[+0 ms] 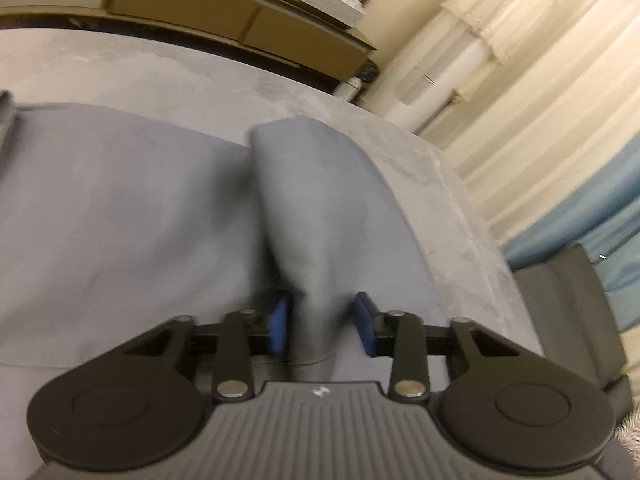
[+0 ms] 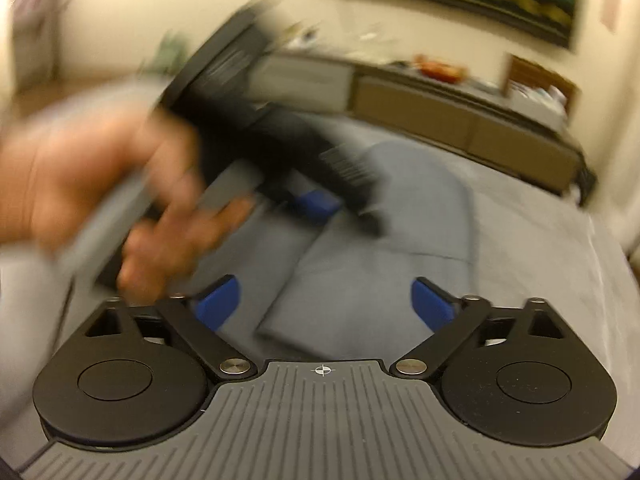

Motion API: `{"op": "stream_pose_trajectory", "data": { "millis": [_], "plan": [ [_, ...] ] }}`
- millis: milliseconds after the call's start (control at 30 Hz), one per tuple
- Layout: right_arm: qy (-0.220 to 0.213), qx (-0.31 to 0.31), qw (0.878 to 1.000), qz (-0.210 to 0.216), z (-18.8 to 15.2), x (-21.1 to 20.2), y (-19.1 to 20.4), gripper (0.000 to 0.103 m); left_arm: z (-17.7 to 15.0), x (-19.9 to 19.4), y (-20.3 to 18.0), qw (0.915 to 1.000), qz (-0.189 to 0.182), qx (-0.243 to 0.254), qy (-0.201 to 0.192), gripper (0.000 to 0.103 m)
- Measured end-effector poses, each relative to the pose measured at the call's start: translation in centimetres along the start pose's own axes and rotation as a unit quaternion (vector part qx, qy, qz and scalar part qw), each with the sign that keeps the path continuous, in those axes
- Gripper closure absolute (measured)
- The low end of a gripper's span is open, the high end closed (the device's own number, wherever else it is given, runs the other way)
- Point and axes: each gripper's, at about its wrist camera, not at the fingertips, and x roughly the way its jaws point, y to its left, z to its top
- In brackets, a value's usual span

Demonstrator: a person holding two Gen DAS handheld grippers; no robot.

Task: Fold clothes

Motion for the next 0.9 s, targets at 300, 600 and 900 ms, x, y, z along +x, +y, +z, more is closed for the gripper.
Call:
{"op": "stream_pose_trajectory", "data": {
  "millis": [300,600,900],
  "plan": [
    [-0.023,-0.022,0.999,0.017,2.0,-0.3,1.6,0.013,2.5,-7.2,0.6,0.9989,-0.023,0.04,-0.009,0.093],
    [-0.011,0.059,0.995,0.078,4.0,1.7,1.9,0.012,2.1,-6.4,8.2,0.9977,0.051,-0.003,0.045,0.091],
    [-0.04,0.118,0.986,0.111,5.7,1.4,0.0,0.013,4.6,-10.0,7.2,0.9989,0.037,0.024,0.013,0.093]
  ]
}}
